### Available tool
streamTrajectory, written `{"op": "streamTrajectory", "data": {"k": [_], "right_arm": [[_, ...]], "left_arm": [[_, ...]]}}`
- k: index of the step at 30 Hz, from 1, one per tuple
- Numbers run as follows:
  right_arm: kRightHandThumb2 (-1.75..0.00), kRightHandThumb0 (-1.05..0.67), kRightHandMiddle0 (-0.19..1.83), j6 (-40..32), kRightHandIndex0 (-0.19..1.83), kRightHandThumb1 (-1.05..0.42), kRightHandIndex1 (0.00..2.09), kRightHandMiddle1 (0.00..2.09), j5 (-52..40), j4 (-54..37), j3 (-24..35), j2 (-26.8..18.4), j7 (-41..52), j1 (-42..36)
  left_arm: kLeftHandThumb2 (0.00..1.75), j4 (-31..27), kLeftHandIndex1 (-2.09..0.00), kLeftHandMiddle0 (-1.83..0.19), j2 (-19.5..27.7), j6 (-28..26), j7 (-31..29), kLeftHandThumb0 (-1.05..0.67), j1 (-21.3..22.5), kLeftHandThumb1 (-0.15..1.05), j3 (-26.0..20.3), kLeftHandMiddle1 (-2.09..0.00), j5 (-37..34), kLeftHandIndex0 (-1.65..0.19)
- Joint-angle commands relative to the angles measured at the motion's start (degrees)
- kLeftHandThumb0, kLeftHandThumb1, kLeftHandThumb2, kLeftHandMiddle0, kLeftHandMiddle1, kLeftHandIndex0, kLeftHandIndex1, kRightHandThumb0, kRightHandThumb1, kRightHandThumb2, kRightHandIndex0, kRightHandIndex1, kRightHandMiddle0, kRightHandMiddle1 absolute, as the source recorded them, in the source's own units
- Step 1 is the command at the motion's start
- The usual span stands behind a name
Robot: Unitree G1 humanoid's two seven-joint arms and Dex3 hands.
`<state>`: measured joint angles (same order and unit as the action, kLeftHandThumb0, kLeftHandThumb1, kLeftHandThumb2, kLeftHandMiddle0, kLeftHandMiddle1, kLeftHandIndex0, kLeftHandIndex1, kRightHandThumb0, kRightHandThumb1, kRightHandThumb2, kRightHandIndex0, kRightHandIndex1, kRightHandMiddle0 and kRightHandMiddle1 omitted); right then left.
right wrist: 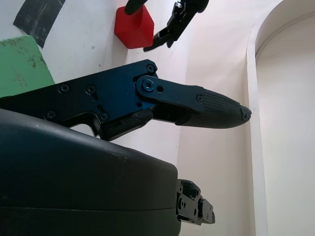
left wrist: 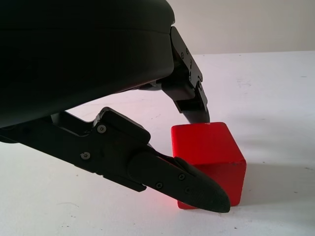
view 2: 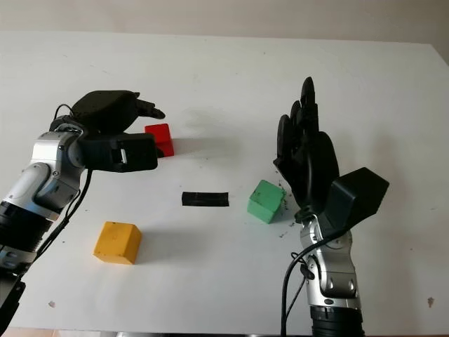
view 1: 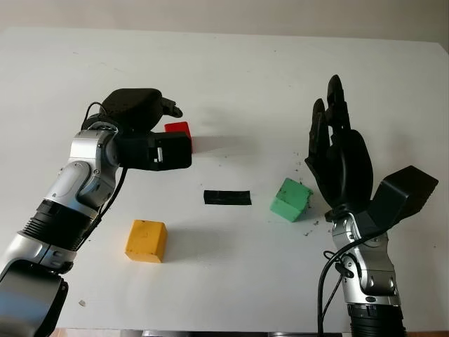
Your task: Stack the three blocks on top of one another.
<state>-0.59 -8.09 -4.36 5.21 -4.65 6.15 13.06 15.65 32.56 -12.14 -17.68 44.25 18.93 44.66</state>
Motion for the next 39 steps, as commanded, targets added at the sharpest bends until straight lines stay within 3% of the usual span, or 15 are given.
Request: {"op": "streamTrajectory", "data": {"k": [1, 13, 19, 23, 27, 39], "right_arm": [[-0.63, -0.72, -0.19, 0.13, -0.19, -1.05, 0.00, 0.00, -0.04, -1.16, 0.00, -0.11, 0.06, -0.63], [-0.62, -0.72, -0.19, 0.94, -0.19, -1.05, 0.00, 0.00, -0.13, -0.34, 0.32, -0.23, 0.61, -0.34], [-0.62, -0.71, -0.19, 1.35, -0.19, -1.05, 0.00, 0.00, -0.15, -0.17, 0.30, -0.02, 0.56, -0.31], [-0.61, -0.72, -0.19, 1.05, -0.19, -1.05, 0.00, 0.00, -0.51, -0.17, 0.34, -0.01, 0.70, -0.24], [-0.60, -0.72, -0.19, 0.96, -0.19, -1.05, 0.00, 0.00, -0.04, -0.26, 0.17, -0.01, 0.32, -0.38], [-0.58, -0.72, -0.19, 0.45, -0.19, -1.05, 0.00, 0.00, 0.26, -0.69, 0.01, 0.23, 0.00, -0.83]], "left_arm": [[0.06, 0.40, -1.07, -0.34, -0.26, 0.01, 0.23, -0.75, -0.37, 0.94, 0.21, -0.05, 0.24, -0.41], [0.05, 0.78, -1.19, -0.31, 0.11, -0.09, -1.62, -0.66, -0.25, 0.93, 0.12, -0.05, -0.21, -0.48], [0.06, -0.18, -1.28, -0.40, 0.83, 2.98, -0.39, -0.46, -1.22, 1.01, -0.74, -0.07, -1.40, -0.39], [0.06, -1.02, -1.25, -0.37, -0.23, 6.55, 0.61, -0.34, -2.41, 1.02, -4.41, -0.05, -8.12, -0.33], [0.05, -1.74, -1.30, -0.38, -0.57, 9.97, -0.12, -0.33, -2.87, 1.02, -6.91, -0.06, -14.38, -0.31], [0.05, -13.39, -1.32, -0.36, -1.11, 7.67, -7.05, -0.37, -5.88, 1.01, -11.95, -0.06, -26.75, -0.35]]}}
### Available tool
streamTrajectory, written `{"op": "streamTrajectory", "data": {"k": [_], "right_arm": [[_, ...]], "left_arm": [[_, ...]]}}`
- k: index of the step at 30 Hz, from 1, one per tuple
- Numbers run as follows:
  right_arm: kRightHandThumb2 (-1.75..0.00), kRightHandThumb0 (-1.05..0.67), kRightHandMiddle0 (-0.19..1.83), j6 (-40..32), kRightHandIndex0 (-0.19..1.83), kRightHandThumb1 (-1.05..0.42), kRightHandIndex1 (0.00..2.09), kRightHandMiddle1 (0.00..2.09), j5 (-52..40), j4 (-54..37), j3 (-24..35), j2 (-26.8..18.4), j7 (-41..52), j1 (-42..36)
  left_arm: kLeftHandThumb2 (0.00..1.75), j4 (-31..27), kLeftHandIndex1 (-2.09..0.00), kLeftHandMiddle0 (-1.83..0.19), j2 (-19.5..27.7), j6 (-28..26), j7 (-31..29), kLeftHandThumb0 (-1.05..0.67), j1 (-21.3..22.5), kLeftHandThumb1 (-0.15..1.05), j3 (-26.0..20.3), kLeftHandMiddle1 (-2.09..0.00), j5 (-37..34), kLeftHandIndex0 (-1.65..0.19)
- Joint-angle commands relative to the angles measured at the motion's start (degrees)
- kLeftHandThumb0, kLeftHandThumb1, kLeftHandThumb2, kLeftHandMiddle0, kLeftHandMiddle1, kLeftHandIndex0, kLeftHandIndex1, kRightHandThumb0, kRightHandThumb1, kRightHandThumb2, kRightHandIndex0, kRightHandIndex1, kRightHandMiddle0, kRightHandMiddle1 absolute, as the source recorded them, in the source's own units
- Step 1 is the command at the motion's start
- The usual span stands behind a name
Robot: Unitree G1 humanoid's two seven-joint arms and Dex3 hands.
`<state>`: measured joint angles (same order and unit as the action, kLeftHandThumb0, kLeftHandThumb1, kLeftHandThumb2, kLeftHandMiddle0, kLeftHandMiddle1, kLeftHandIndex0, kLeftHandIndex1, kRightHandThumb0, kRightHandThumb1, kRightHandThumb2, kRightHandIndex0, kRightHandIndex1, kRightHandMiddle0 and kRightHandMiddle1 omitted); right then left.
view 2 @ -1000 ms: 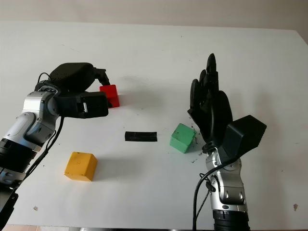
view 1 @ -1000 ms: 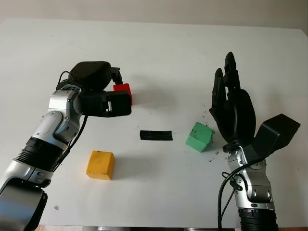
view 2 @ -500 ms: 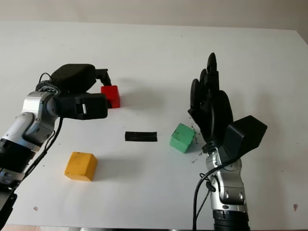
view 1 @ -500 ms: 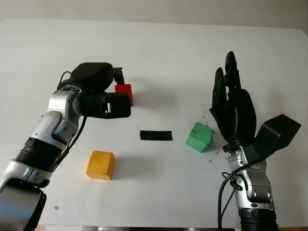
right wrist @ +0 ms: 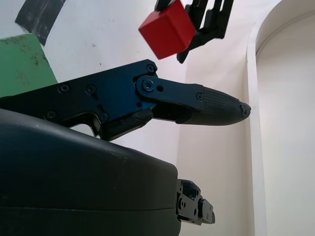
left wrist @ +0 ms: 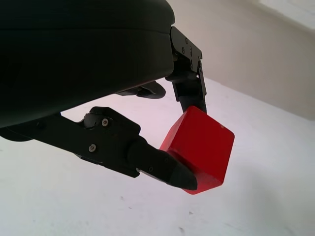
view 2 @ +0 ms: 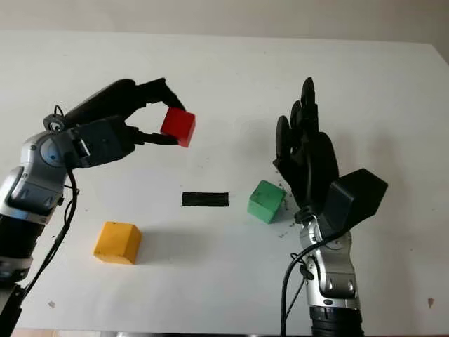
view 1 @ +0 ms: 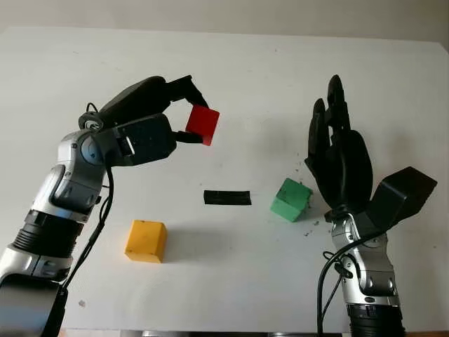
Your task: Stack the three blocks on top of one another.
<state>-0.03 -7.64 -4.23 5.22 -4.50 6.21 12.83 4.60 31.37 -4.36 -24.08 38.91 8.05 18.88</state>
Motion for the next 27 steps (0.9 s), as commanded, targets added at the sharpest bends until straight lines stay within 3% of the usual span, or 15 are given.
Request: {"op": "streamTrajectory", "data": {"k": [1, 6, 16, 23, 27], "right_arm": [[-0.58, -0.72, -0.19, -0.26, -0.19, -1.05, 0.00, 0.00, -0.33, -0.82, 0.02, 0.12, -0.04, -0.58], [-0.57, -0.73, -0.19, -0.52, -0.19, -1.05, 0.00, 0.00, -0.25, -0.91, -0.12, 0.15, -0.09, -0.66], [-0.59, -0.71, -0.19, -0.78, -0.19, -1.05, 0.00, 0.00, 0.19, -1.95, -0.32, 0.17, -0.45, -1.27], [-0.58, -0.72, -0.19, -0.56, -0.19, -1.05, 0.00, 0.00, 0.34, -1.99, -0.52, 0.37, -0.74, -1.29], [-0.59, -0.72, -0.19, -0.53, -0.19, -1.05, 0.00, 0.00, 0.50, -2.00, -0.75, 0.47, -0.82, -1.24]], "left_arm": [[0.05, -3.43, -1.35, -0.36, 0.11, -0.52, -1.47, -0.38, -0.89, 1.01, -1.31, -0.05, -1.88, -0.34], [0.05, -8.34, -1.41, -0.36, 0.07, -2.92, -4.98, -0.35, -2.60, 1.00, -0.95, -0.06, -4.41, -0.32], [0.05, -12.39, -1.50, -0.31, -1.09, -8.62, -9.58, -0.37, -4.73, 1.01, 2.64, -0.03, -4.73, -0.26], [0.05, -15.36, -1.64, -0.30, -1.95, -10.77, -8.37, -0.39, -7.00, 1.00, 6.06, -0.04, 0.22, -0.27], [0.06, -16.66, -1.60, -0.29, -3.32, -12.53, -7.47, -0.38, -9.69, 1.01, 6.92, -0.03, 1.85, -0.25]]}}
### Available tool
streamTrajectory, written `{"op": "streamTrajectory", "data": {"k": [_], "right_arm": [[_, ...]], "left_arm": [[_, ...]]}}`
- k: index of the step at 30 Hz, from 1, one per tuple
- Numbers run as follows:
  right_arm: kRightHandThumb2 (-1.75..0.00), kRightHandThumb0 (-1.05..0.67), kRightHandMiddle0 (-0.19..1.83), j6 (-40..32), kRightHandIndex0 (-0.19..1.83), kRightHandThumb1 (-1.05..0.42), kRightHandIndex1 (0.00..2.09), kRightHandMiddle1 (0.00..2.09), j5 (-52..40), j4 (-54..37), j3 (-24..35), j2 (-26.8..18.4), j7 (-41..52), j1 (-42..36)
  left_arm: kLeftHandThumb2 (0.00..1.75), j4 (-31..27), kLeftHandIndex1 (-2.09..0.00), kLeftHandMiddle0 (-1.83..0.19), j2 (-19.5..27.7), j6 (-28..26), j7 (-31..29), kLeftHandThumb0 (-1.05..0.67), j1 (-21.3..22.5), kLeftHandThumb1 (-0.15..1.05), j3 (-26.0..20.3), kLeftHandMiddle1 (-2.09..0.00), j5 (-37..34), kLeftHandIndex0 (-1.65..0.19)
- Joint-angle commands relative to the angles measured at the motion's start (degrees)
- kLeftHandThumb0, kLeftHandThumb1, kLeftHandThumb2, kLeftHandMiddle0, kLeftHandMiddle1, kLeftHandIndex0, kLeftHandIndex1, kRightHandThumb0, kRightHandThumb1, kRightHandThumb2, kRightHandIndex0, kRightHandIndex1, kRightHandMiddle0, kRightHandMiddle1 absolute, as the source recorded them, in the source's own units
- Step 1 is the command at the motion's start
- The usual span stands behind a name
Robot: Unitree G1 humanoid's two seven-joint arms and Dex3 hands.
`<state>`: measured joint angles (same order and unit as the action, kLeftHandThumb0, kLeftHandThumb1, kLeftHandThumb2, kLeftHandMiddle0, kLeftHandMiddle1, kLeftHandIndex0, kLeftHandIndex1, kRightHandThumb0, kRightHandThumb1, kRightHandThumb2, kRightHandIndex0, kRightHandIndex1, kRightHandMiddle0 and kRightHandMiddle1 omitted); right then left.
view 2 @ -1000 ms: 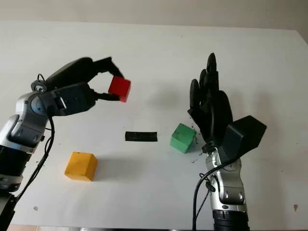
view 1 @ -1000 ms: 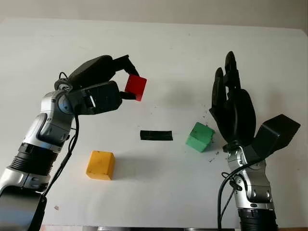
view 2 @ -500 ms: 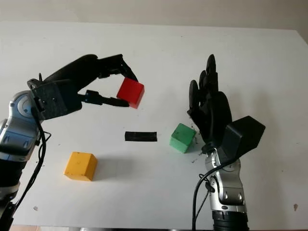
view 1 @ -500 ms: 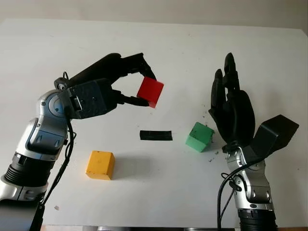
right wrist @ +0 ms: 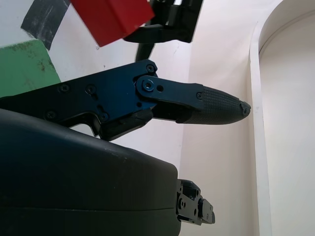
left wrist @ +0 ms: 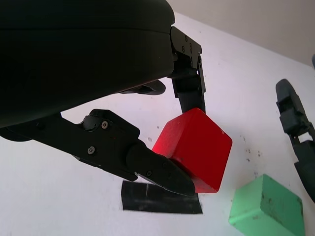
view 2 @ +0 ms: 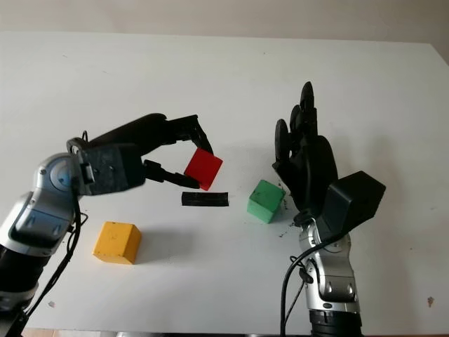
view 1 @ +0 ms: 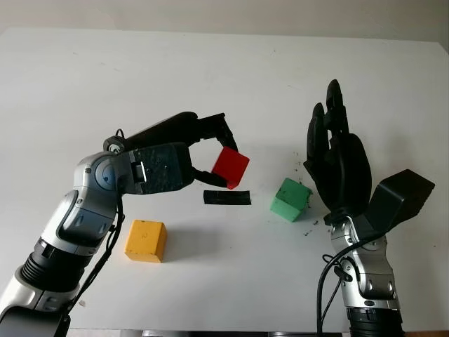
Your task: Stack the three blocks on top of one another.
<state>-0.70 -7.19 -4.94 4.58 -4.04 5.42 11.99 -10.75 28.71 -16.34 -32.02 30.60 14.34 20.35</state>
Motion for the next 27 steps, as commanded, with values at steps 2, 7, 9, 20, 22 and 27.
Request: {"op": "streamTrajectory", "data": {"k": [2, 7, 9, 20, 22, 27], "right_arm": [[-0.59, -0.72, -0.19, 0.03, -0.19, -1.05, 0.00, 0.00, -0.18, -1.23, -0.07, -0.01, 0.09, -0.37], [-0.59, -0.70, -0.19, 0.38, -0.19, -1.05, 0.00, 0.00, -0.47, -0.94, 0.22, -0.23, 0.41, -0.27], [-0.59, -0.70, -0.19, 0.35, -0.19, -1.05, 0.00, 0.00, -0.29, -0.96, 0.23, -0.29, 0.34, -0.14], [-0.58, -0.71, -0.19, 0.48, -0.19, -1.05, 0.00, 0.00, -0.51, -0.89, 0.25, -0.36, 0.77, 0.19], [-0.59, -0.71, -0.19, 0.19, -0.19, -1.05, 0.00, 0.00, -0.33, -1.06, 0.19, -0.41, 0.76, 0.18], [-0.58, -0.71, -0.19, -0.57, -0.19, -1.05, 0.00, 0.00, -1.07, -1.42, 0.40, -0.26, 0.92, 0.02]], "left_arm": [[0.06, -1.78, -1.57, -0.27, -1.17, -1.63, 0.67, -0.37, -2.29, 1.01, 0.98, -0.02, 0.94, -0.25], [0.07, -2.75, -1.65, -0.25, -1.15, -2.31, 0.40, -0.38, -4.13, 1.04, 2.19, -0.02, 2.81, -0.19], [0.07, -2.75, -1.68, -0.25, -1.40, -2.24, 0.51, -0.38, -4.73, 1.05, 2.34, -0.02, 3.03, -0.18], [0.12, -1.96, -1.83, -0.25, -1.44, -0.72, 2.22, -0.41, -5.95, 1.05, 2.99, -0.02, 6.38, -0.14], [0.11, -1.57, -1.80, -0.26, -1.61, 0.03, 3.08, -0.40, -6.32, 1.05, 2.85, -0.03, 6.79, -0.13], [0.10, -1.22, -1.73, -0.26, -2.19, 0.26, 4.56, -0.38, -6.74, 1.05, 2.80, -0.03, 7.79, -0.12]]}}
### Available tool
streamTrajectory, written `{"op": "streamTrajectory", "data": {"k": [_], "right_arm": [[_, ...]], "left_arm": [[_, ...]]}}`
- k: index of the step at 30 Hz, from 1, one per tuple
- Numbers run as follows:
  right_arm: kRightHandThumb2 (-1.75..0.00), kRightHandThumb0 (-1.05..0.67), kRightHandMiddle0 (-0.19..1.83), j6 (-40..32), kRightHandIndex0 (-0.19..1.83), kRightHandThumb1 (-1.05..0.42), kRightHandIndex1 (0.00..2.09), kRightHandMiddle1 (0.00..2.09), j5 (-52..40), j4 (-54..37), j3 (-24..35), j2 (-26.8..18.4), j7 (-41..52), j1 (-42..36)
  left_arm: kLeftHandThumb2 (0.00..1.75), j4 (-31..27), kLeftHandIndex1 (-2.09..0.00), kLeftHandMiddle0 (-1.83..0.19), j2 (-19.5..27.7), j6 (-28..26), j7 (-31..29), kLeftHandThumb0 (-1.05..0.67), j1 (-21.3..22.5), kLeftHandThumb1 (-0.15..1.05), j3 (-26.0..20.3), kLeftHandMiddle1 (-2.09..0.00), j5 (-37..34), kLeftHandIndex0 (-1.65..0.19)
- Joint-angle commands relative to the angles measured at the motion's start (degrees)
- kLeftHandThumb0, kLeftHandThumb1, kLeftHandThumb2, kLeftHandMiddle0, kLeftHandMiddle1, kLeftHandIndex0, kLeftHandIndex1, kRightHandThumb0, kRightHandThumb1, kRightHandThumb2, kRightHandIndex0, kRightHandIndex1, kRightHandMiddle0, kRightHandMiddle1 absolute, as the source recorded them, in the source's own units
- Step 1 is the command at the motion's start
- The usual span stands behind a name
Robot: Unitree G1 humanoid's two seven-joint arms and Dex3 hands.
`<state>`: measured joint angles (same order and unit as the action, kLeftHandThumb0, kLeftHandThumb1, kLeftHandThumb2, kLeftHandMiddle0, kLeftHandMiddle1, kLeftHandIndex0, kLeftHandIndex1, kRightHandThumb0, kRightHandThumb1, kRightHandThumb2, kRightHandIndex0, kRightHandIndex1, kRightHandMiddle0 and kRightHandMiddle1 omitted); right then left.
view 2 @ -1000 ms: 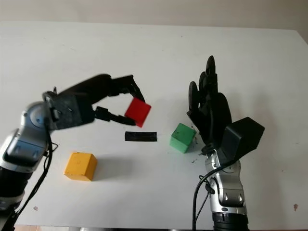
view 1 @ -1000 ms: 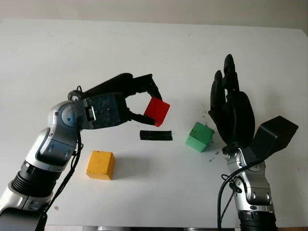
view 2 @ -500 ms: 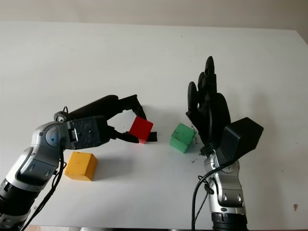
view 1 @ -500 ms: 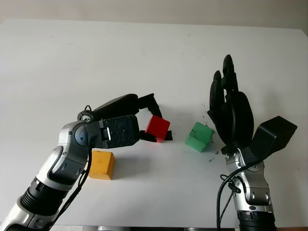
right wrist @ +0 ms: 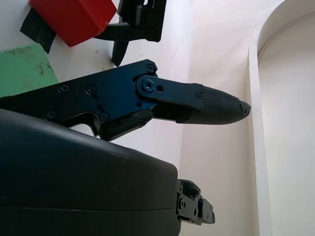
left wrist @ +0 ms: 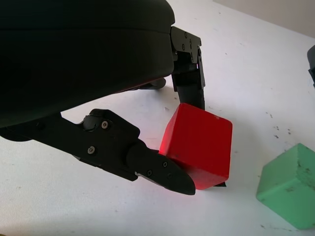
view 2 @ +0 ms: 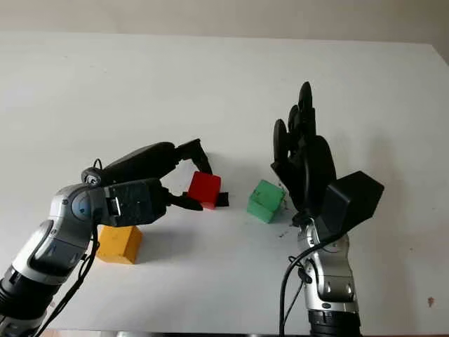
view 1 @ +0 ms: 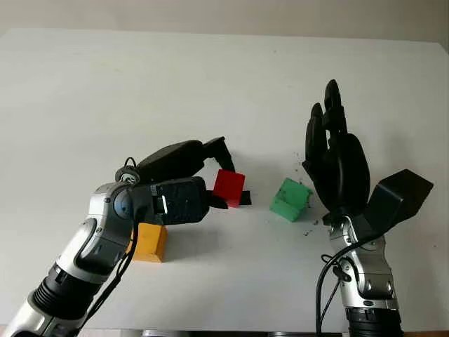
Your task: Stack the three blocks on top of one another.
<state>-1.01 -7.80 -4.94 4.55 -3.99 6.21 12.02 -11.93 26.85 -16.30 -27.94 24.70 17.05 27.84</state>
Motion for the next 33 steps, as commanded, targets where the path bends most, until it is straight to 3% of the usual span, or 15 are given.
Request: {"op": "streamTrajectory", "data": {"k": [1, 4, 9, 14, 19, 29, 33], "right_arm": [[-0.58, -0.71, -0.19, -0.27, -0.19, -1.05, 0.00, 0.00, -0.56, -1.46, 0.44, -0.34, 0.18, -0.07], [-0.58, -0.71, -0.19, -0.21, -0.19, -1.05, 0.00, 0.00, -0.52, -1.46, 0.41, -0.42, 0.15, -0.11], [-0.58, -0.71, -0.19, -0.35, -0.19, -1.05, 0.00, 0.00, 0.09, -1.57, 0.17, -0.41, -0.30, -0.18], [-0.58, -0.72, -0.19, -0.36, -0.19, -1.05, 0.00, 0.00, 0.30, -1.47, 0.17, -0.41, -0.20, -0.19], [-0.59, -0.71, -0.19, -0.12, -0.19, -1.05, 0.00, 0.00, 0.82, -1.36, 0.09, -0.47, -0.34, -0.21], [-0.58, -0.72, -0.19, -0.74, -0.19, -1.05, 0.00, 0.00, 0.76, -1.51, 0.11, -0.54, -0.48, -0.27], [-0.58, -0.72, -0.19, -0.90, -0.19, -1.05, 0.00, 0.00, 0.50, -1.38, 0.20, -0.48, -0.40, -0.15]], "left_arm": [[0.10, -0.14, -1.71, -0.26, -0.28, -0.11, 0.32, -0.38, -0.75, 1.05, 0.19, -0.02, 0.58, -0.11], [0.10, -0.53, -1.55, -0.20, 0.40, -0.69, -0.58, -0.43, -0.20, 1.05, 0.78, -0.02, 2.10, -0.08], [0.08, -1.65, -1.10, 0.02, 1.26, -1.93, -3.11, -0.54, 0.45, 1.05, 1.19, -0.03, 4.33, 0.05], [0.05, -2.84, -0.84, 0.07, 1.95, -2.21, -5.43, -0.58, 0.26, 1.04, 0.40, -0.05, 4.12, 0.02], [0.05, -6.28, -0.37, 0.12, 3.10, -5.26, -9.58, -0.62, 0.23, 1.01, -0.37, -0.05, 3.13, -0.08], [0.08, -13.87, -0.06, 0.16, 4.53, -9.75, -11.80, -0.77, -0.41, 1.04, -6.30, -0.05, -2.34, 0.10], [0.32, -15.52, -0.05, 0.14, 4.65, -9.55, -8.50, -0.83, 0.12, 1.05, -10.84, -0.06, -3.71, 0.12]]}}
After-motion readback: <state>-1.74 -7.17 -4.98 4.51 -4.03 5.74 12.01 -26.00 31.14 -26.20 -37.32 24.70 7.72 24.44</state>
